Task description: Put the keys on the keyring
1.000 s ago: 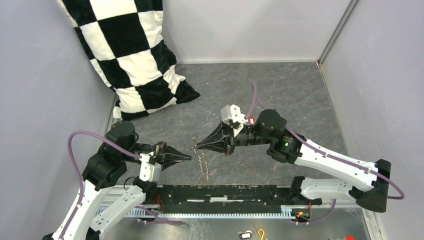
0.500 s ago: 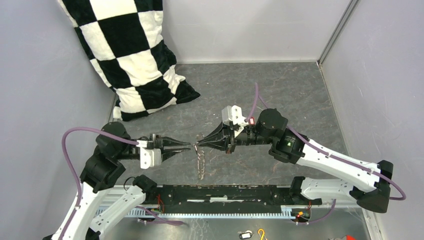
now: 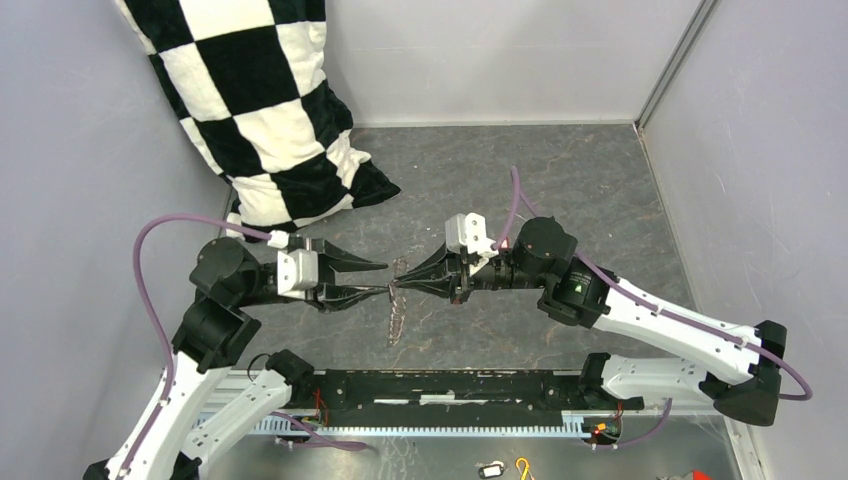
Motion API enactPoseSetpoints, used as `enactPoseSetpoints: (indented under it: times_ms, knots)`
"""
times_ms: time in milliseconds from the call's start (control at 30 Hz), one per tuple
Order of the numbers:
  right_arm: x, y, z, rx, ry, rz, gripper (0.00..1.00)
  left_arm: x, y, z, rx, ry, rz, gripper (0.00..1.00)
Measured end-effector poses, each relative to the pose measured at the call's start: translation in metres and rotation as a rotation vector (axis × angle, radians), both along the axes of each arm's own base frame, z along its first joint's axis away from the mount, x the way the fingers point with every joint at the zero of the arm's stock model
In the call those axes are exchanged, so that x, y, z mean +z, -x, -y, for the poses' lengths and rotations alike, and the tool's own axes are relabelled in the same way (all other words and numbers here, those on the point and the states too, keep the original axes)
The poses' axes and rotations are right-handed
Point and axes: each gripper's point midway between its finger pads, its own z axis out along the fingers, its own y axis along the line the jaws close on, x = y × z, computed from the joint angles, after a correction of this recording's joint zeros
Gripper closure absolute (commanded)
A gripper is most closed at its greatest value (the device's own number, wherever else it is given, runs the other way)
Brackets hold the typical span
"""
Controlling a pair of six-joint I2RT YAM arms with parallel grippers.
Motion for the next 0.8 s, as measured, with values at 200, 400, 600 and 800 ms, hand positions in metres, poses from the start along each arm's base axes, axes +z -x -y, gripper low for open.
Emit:
enactPoseSetpoints:
  times_ms: [200, 400, 600, 800]
  knots:
    - [0.0013, -0.0004, -0.0022, -0.002, -0.029, 0.017, 1.0, -0.0087, -0.0072, 0.0061, -0.008, -0.017, -0.066, 0.69]
    - [0.0006, -0.0031, -0.0019, -0.026, -0.062, 0.029, 1.0, -0.01, -0.0057, 0.0061, -0.014, -0.021, -0.074, 0.76]
    - [0.0028, -0.0023, -0.0009, -0.04, -0.109, 0.037, 1.0, -0.011, -0.0032, 0.0063, -0.027, -0.025, -0.077, 0.71]
    - [0.0078, -0.0004, -0.0011, -0.043, -0.141, 0.034, 1.0, -0.0117, -0.0019, 0.0057, -0.028, -0.024, -0.082, 0.74]
